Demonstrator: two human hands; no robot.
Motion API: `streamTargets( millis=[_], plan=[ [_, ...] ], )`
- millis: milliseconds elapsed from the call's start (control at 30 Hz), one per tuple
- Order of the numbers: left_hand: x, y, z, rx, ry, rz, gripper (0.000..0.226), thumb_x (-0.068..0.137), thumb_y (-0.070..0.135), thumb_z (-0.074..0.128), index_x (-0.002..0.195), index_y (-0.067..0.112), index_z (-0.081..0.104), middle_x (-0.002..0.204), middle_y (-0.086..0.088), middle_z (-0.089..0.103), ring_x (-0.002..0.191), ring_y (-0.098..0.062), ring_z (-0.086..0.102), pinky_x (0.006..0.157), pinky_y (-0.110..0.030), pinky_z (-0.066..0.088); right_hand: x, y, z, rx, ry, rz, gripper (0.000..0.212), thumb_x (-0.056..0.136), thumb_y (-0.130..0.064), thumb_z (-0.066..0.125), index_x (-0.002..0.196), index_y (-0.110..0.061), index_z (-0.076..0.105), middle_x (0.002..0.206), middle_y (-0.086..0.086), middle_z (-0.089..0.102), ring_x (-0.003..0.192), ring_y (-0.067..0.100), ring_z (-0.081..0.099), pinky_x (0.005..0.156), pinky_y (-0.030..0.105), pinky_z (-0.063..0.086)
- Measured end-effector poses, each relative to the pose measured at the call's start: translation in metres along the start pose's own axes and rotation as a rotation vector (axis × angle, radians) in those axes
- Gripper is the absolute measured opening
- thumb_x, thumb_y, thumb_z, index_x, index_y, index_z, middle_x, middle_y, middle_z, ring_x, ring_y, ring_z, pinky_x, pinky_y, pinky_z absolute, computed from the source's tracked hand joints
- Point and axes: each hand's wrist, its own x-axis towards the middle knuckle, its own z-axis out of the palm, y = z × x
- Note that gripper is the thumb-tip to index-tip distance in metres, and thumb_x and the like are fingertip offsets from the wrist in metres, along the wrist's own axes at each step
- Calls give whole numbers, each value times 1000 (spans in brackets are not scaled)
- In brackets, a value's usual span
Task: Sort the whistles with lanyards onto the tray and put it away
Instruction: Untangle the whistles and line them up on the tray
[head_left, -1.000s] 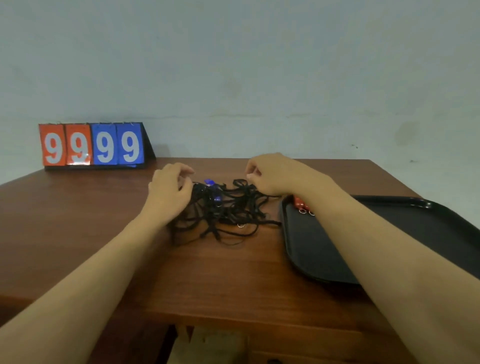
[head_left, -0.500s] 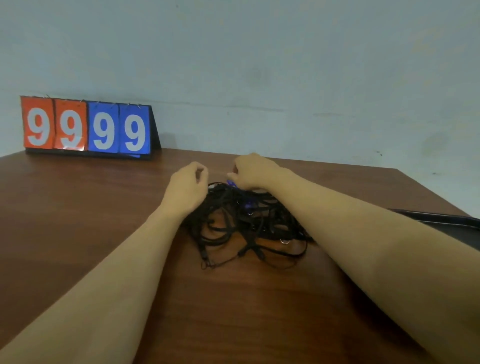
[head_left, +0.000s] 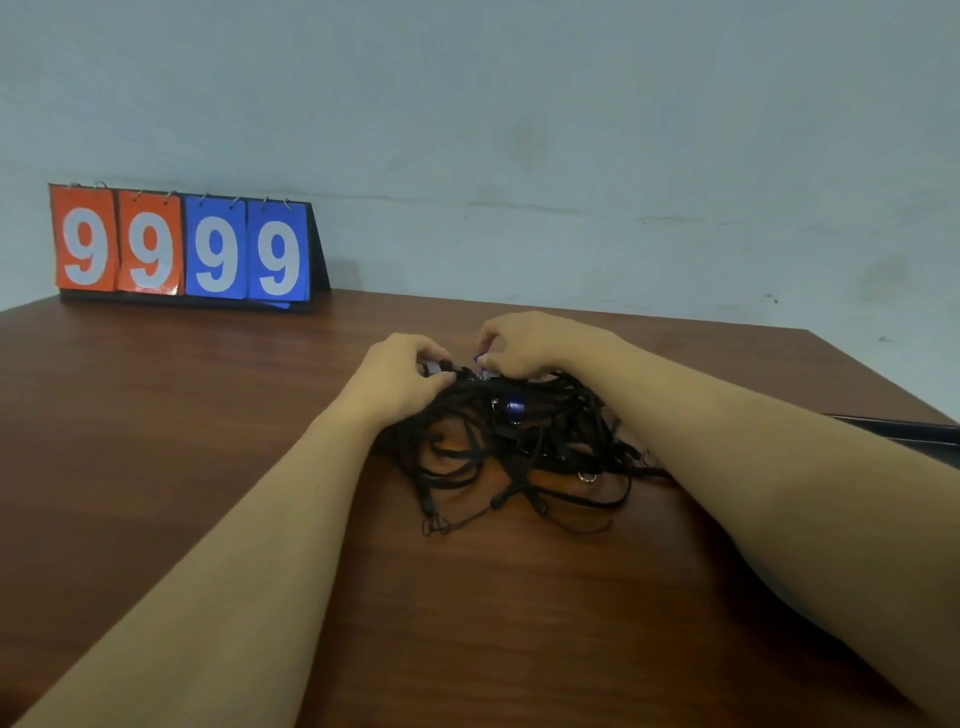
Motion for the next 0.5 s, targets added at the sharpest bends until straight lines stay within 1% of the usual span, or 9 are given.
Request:
streamTargets(
  millis=[67, 133, 200, 267, 333, 400, 467, 500],
  plan=[
    [-1, 1, -2, -41, 27, -11, 22, 93, 29, 70, 115, 25, 69, 104, 9, 63, 94, -10, 56, 82, -27, 47, 2, -2, 2, 5, 5, 37, 37, 100, -39, 57, 128, -15, 57, 128, 10, 64, 112, 28, 60, 97, 42, 51],
    [-2, 1, -4, -97, 61, -20, 24, 93, 30, 71, 116, 25, 68, 108, 8, 64, 98, -10, 56, 80, -25, 44, 2, -4, 2, -2, 9, 73, 42, 98, -35, 61, 128, -5, 59, 124, 17, 66, 113, 33, 62, 97, 45, 53],
    [-3, 2, -6, -152, 94, -28, 23, 93, 30, 71, 116, 26, 68, 108, 7, 64, 100, -10, 57, 74, -20, 42, 1, -4, 0, 18, 61, 99, 41, 96, -27, 61, 128, -2, 61, 127, 18, 66, 116, 34, 62, 99, 45, 53],
    [-4, 4, -7, -192, 130, -20, 23, 93, 30, 71, 116, 26, 68, 107, 7, 65, 99, -10, 59, 68, -14, 39, -1, 1, -4, 89, 159, 109, 40, 98, -24, 58, 130, -2, 60, 129, 17, 65, 117, 32, 61, 99, 43, 53],
    [-5, 7, -8, -193, 186, 12, 22, 93, 30, 72, 115, 27, 70, 107, 8, 66, 98, -9, 61, 68, -11, 39, -9, 9, -12, 220, 274, 93, 39, 101, -25, 56, 135, -6, 57, 130, 11, 64, 114, 27, 61, 92, 34, 51],
    [-7, 10, -9, -150, 214, 43, 23, 93, 28, 72, 115, 25, 70, 108, 9, 66, 91, -3, 60, 66, -10, 40, -22, 15, -18, 422, 372, 44, 36, 103, -23, 53, 136, -9, 54, 126, 6, 65, 101, 20, 66, 84, 27, 49],
    [-8, 11, -11, -101, 214, 65, 23, 93, 26, 71, 116, 22, 67, 108, 10, 65, 84, 2, 57, 62, -11, 41, -36, 19, -21, 586, 411, 0, 32, 104, -21, 52, 134, -9, 55, 120, 4, 65, 91, 17, 72, 85, 29, 56],
    [-8, 12, -12, -90, 218, 70, 24, 93, 26, 71, 116, 22, 66, 109, 9, 65, 85, 2, 57, 63, -11, 41, -42, 21, -22, 630, 419, -14, 31, 104, -20, 52, 133, -9, 54, 118, 3, 65, 89, 16, 73, 87, 32, 58]
  ],
)
